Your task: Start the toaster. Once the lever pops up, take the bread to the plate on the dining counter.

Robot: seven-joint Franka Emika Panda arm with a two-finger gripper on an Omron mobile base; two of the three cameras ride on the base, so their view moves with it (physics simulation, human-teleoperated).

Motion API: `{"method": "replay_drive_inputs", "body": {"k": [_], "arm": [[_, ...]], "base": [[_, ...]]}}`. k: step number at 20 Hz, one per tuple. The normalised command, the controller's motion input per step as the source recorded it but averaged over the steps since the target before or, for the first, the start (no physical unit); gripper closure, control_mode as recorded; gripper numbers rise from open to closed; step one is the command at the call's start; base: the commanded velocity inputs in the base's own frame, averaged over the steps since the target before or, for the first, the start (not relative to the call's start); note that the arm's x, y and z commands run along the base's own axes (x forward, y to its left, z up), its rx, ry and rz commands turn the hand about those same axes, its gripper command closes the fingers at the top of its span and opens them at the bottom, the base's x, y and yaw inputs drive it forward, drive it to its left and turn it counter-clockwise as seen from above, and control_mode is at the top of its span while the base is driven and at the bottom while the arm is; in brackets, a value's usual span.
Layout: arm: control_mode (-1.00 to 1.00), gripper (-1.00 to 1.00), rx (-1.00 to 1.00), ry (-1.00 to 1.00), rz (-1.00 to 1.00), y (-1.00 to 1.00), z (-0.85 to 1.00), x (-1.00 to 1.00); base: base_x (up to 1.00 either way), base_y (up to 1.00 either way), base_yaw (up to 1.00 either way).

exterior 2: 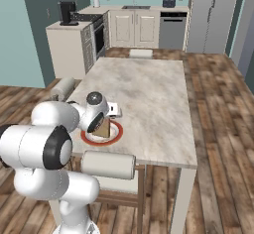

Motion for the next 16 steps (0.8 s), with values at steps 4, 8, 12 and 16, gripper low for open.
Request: {"method": "replay_drive_inputs", "body": {"k": [4, 8, 12, 16], "arm": [[-1.0, -1.0, -0.08, 0.12, -0.04, 0.0, 0.45, 0.0], [-1.0, -1.0, -0.06, 0.17, -0.02, 0.0, 0.49, 0.0], [-1.0, -1.0, -0.04, 0.14, -0.03, 0.0, 0.38, 0.0], [-1.0, -1.0, -0.02, 0.14, -0.03, 0.0, 0.24, -0.1]], "base": [[0.0, 0.0, 0.0], [0.0, 0.0, 0.0], [0.0, 0.0, 0.0], [0.0, 0.0, 0.0]]}}
